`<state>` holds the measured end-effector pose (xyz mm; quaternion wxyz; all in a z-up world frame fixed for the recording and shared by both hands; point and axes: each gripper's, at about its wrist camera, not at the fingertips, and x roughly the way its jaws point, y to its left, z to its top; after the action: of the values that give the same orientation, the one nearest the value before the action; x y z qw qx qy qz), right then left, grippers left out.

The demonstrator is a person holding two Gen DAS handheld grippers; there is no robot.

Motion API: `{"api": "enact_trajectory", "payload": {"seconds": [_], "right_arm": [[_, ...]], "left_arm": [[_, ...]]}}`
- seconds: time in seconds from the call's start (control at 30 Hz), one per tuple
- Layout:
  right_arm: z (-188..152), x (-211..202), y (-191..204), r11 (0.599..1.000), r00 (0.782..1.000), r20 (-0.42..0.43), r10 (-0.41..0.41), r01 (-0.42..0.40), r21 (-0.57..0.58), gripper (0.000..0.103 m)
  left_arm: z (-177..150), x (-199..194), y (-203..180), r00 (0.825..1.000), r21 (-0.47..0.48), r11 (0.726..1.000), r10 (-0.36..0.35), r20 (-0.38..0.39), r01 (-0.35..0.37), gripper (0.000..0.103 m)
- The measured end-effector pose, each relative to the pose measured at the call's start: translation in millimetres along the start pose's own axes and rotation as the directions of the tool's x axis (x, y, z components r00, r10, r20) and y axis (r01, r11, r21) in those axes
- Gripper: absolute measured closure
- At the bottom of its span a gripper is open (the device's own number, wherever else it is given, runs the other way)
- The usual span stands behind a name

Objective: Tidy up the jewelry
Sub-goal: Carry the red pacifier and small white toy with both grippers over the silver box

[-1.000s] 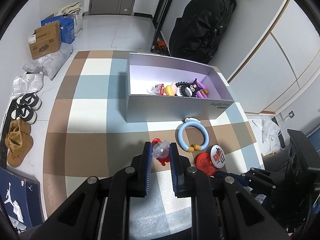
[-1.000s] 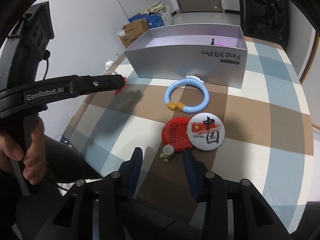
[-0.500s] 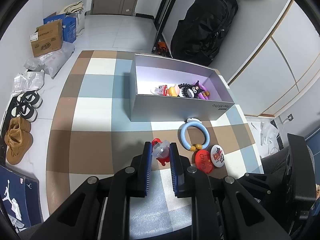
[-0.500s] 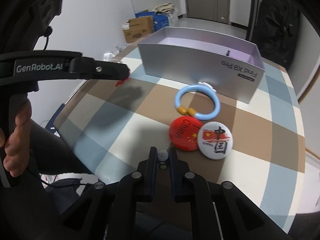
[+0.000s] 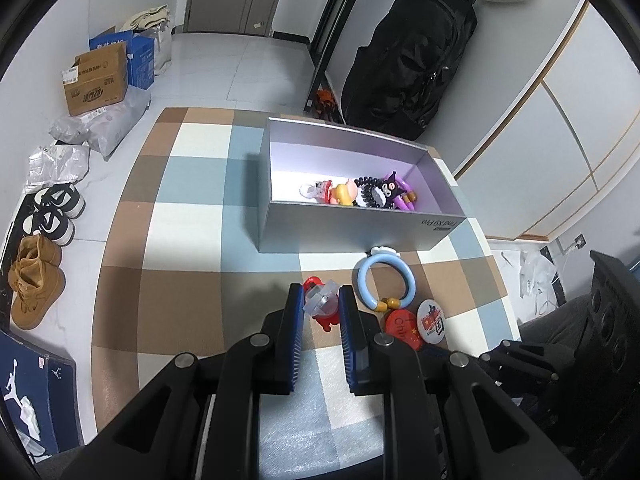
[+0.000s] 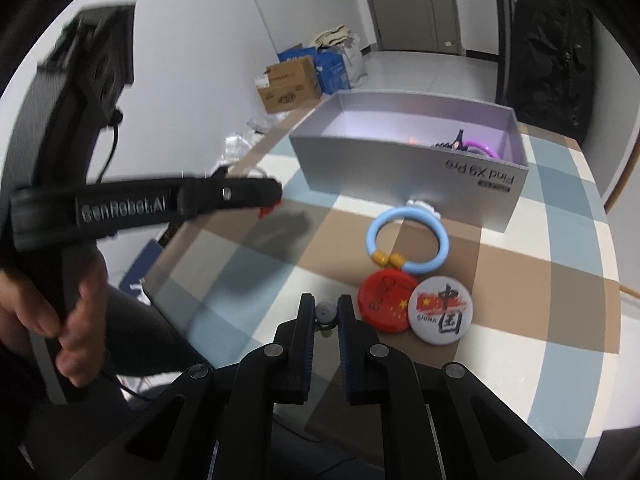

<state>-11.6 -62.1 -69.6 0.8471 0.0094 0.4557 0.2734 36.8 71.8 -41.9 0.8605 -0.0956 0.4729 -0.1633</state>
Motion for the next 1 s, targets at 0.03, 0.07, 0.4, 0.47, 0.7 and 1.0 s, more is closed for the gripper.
{"api": "enact_trajectory", "payload": {"seconds": [0.03,0.07,0.4,0.47,0.7,1.0], "right_arm": [[2,-2,-1,1.000,1.000,0.009,0.005,-0.006,0.009,0.093],[5,-4,-3,1.000,1.000,0.019,0.013,-0.014,0.021,0.093],[34,-20,-19,0.995,0.996,0.082,0.040,-0.047,0.084,0.093],[41,-26,-26,0.992,0.993,0.103,0.053,-0.064,0.109,0.093],[71,-44,-42,0.990,0.986,0.158,0.058,-0.077,0.115,0.093],[110,-42,-59,0.994,0.982,0.178,0.060,-0.076,0.083,0.093]], "left_arm": [[1,-1,0,1.000,-0.003,1.000,-0.003,0.005,0.003,0.091],[1,-1,-1,1.000,-0.005,1.000,-0.005,0.008,0.005,0.091],[13,-6,-7,0.998,-0.016,1.000,-0.005,0.061,0.006,0.091],[15,-6,-8,0.997,-0.020,1.000,-0.004,0.072,0.005,0.091],[28,-10,-12,0.993,-0.046,0.998,-0.036,0.116,0.042,0.091],[51,-4,-17,0.988,-0.084,0.994,-0.061,0.143,0.073,0.091]]}}
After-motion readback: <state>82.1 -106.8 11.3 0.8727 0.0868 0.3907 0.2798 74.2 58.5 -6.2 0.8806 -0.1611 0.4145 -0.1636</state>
